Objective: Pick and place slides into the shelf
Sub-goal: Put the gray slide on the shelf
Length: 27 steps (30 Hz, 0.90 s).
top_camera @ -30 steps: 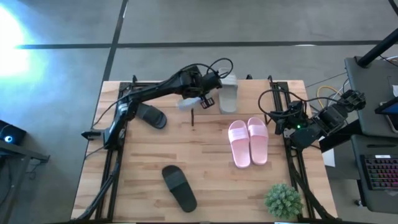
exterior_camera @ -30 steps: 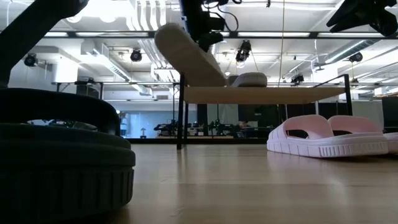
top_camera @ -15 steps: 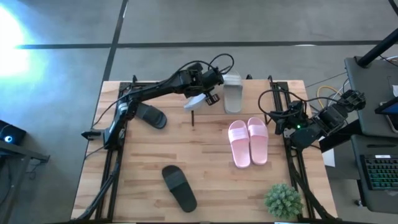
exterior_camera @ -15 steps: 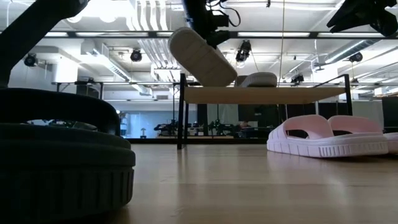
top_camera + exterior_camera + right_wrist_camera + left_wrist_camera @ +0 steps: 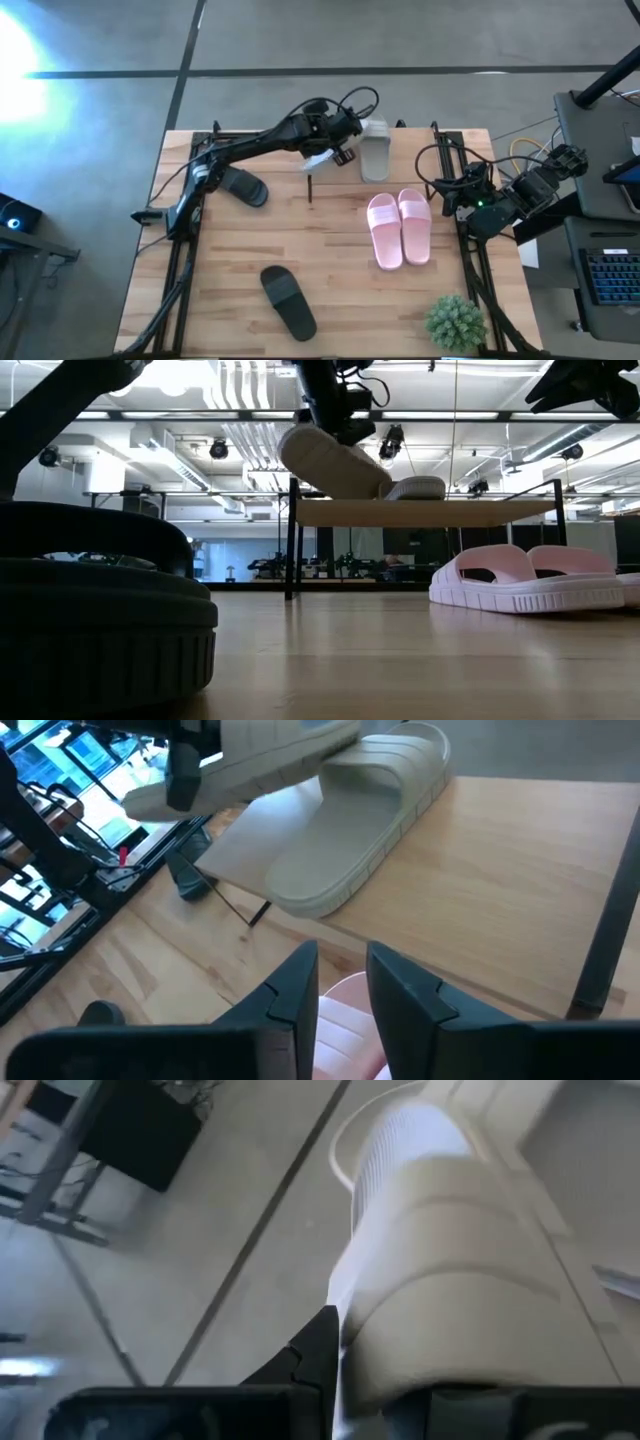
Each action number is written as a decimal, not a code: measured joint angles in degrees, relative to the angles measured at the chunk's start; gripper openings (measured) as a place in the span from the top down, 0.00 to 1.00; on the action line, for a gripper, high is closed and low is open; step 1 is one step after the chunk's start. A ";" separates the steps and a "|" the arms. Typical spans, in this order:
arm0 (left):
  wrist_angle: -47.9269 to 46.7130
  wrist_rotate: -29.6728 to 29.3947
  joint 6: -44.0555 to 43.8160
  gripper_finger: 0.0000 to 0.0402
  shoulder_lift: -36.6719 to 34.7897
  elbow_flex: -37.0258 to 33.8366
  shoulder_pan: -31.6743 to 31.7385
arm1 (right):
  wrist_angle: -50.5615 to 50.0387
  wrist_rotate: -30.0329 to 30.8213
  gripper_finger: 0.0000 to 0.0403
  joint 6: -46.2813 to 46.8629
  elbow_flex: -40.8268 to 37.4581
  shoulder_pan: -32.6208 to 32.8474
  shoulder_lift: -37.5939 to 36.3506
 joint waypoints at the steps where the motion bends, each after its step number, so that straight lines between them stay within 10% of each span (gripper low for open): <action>1: -0.03 1.38 -0.03 0.89 -0.11 0.00 -0.02 | -0.01 0.01 0.80 0.00 0.00 0.01 0.00; 20: -6.11 3.18 -6.11 0.68 -0.09 0.12 0.37 | -0.15 0.00 0.80 -0.40 0.00 0.01 0.00; 27: -5.85 13.67 -6.63 0.67 -0.64 0.44 0.15 | -0.33 0.00 0.82 -0.43 0.00 -0.01 -0.02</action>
